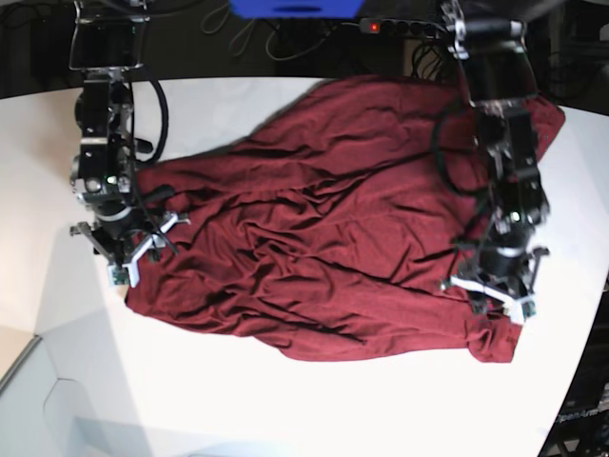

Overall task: Layout the t-shirt on the table in an organized manner, then fold the t-shirt properly
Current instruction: 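Move the left gripper to the shirt edge and pull it outward, then grasp the shirt edges with both grippers and pull them apart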

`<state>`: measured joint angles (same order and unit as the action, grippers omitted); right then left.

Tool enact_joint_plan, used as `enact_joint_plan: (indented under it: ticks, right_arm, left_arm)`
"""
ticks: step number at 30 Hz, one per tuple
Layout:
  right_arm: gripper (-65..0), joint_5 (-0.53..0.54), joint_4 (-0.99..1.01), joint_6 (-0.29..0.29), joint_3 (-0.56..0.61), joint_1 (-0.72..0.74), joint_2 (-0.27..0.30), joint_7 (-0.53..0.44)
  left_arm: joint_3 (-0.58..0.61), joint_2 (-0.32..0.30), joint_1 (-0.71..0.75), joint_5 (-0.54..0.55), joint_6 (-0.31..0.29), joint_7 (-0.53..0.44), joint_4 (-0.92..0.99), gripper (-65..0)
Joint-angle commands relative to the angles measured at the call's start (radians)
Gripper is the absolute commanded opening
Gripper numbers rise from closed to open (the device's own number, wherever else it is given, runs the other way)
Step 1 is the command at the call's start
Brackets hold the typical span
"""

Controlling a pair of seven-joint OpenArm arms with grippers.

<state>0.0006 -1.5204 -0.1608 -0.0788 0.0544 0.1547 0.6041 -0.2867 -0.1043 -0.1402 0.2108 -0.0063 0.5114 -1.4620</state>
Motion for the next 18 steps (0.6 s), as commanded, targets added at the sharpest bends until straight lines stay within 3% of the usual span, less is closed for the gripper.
enact_joint_plan:
  ticks: [1,3,8,18]
  right_arm:
    - [-37.6,0.0,0.004,0.002,-0.002,0.029,0.009,-0.023]
    - [-37.7,0.0,0.048,0.002,-0.002,0.054,0.007,-0.023]
    - [-37.7,0.0,0.142,0.002,-0.002,0.084,0.007,-0.023]
    - [-37.7,0.0,0.228,0.002,-0.008,0.072,0.044,-0.088]
  left_arm:
    - [0.004,0.016,0.015,0.005,0.001,-0.007,-0.018,-45.0]
    - [0.047,0.042,0.063,-0.001,0.001,-0.009,-0.006,-45.0]
    - [0.096,0.038,0.1,0.0,0.001,-0.058,0.1,-45.1]
    - [-0.013,-0.117,0.116,0.008,0.001,-0.095,0.237,-45.1]
